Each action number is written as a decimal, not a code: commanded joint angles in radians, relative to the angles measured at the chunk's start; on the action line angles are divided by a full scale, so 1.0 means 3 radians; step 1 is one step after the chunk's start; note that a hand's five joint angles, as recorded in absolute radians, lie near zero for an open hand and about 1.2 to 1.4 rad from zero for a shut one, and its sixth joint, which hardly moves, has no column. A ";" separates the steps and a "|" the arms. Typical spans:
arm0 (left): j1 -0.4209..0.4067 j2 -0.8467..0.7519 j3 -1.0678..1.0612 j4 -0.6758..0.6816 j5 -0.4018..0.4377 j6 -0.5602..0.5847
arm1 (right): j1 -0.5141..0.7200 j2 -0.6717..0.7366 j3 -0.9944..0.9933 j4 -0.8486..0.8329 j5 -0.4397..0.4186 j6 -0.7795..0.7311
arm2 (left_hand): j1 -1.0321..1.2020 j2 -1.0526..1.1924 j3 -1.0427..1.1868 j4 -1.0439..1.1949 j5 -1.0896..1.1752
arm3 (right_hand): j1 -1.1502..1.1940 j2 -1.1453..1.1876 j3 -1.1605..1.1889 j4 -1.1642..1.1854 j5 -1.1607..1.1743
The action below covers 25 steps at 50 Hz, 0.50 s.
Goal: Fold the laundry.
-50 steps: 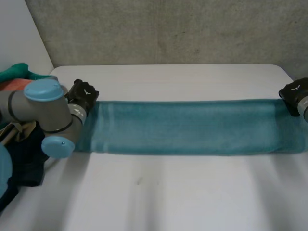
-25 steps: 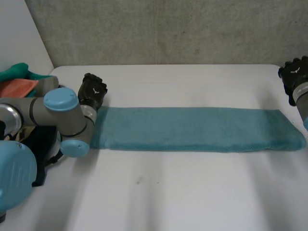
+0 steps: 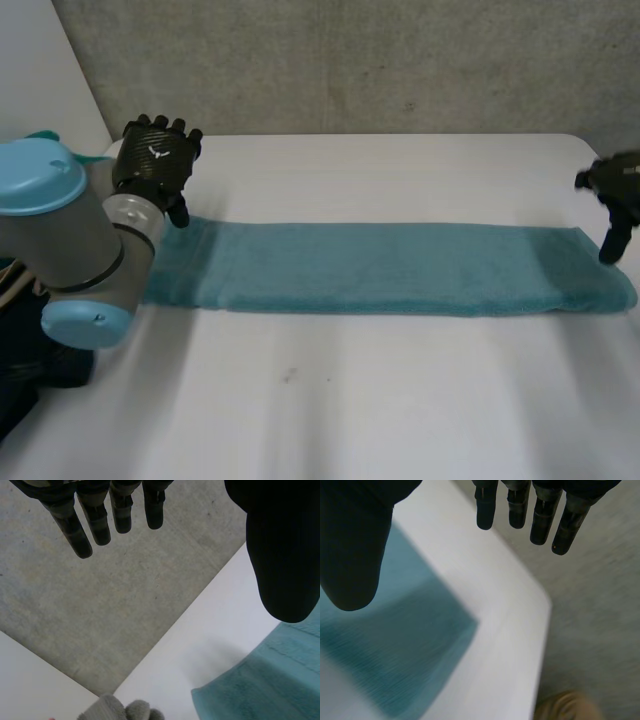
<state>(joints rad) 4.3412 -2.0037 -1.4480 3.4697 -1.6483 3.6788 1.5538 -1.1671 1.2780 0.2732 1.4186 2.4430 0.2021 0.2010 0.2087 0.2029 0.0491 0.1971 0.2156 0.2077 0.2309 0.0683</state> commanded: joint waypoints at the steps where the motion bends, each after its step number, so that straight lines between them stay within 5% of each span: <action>1: 0.0020 0.0093 -0.0169 -0.0030 0.0003 -0.0062 | -0.0183 -0.0016 0.0357 -0.0026 -0.0152 -0.0018 | -0.0092 -0.0088 -0.0114 -0.0094 -0.0164 | 0.0642 0.0581 0.0607 0.0530 0.0490; 12: 0.0046 0.0068 -0.0251 -0.0030 0.0013 -0.0062 | -0.0337 0.0040 0.0705 -0.0726 -0.0163 -0.0013 | -0.0092 -0.0088 -0.0114 -0.0094 -0.0164 | 0.0820 0.0759 0.0785 0.0708 0.0668; 25: 0.0025 0.0088 -0.0256 -0.0030 0.0008 -0.0062 | -0.0337 0.0158 0.0669 -0.0762 -0.0173 -0.0034 | -0.0092 -0.0088 -0.0114 -0.0094 -0.0164 | 0.0781 0.0720 0.0746 0.0668 0.0629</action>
<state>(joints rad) 4.3515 -1.9820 -1.5257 3.4608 -1.6456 3.6593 1.4512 -1.1248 1.4901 0.0347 1.3679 2.4353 0.2021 0.2010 0.2087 0.2029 0.0491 0.3142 0.3567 0.3687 0.3681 0.1871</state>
